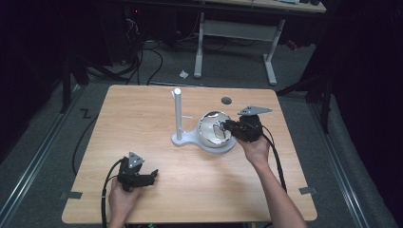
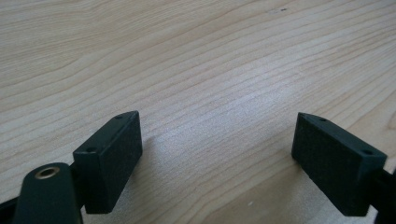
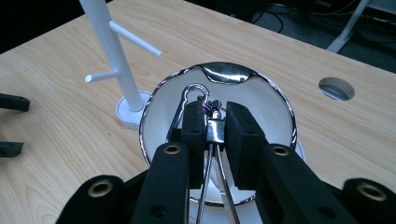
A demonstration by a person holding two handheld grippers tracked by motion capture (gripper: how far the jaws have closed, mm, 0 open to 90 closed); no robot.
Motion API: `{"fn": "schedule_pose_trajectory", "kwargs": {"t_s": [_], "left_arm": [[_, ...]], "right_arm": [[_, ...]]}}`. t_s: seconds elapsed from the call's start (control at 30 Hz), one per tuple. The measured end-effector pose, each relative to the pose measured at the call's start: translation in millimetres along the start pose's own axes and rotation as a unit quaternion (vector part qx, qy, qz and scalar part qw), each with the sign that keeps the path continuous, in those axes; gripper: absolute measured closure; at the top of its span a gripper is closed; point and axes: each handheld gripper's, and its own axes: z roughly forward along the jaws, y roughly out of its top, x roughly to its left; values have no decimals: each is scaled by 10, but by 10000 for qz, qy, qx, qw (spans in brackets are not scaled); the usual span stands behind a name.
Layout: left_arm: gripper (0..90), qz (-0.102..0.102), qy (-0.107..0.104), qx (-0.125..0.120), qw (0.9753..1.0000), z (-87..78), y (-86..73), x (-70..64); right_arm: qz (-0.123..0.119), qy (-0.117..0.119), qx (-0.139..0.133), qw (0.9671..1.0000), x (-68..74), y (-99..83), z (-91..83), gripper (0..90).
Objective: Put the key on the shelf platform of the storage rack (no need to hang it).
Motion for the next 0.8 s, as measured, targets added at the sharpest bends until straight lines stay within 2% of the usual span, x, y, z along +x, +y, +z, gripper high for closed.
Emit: {"fn": "schedule_pose_trajectory", "kwargs": {"t_s": [0.13,0.53,0.8], "left_arm": [[166,2,1,3,10000,0,0,1],[167,-4,4,1,10000,1,1,2],[167,-1,6,0,10000,1,1,3]], "right_arm": [[-86,-19,59,9999,4,15,56,786],[-32,15,212,9998,14,12,243,786],[-78,2,312,9995,5,-1,342,786]]}}
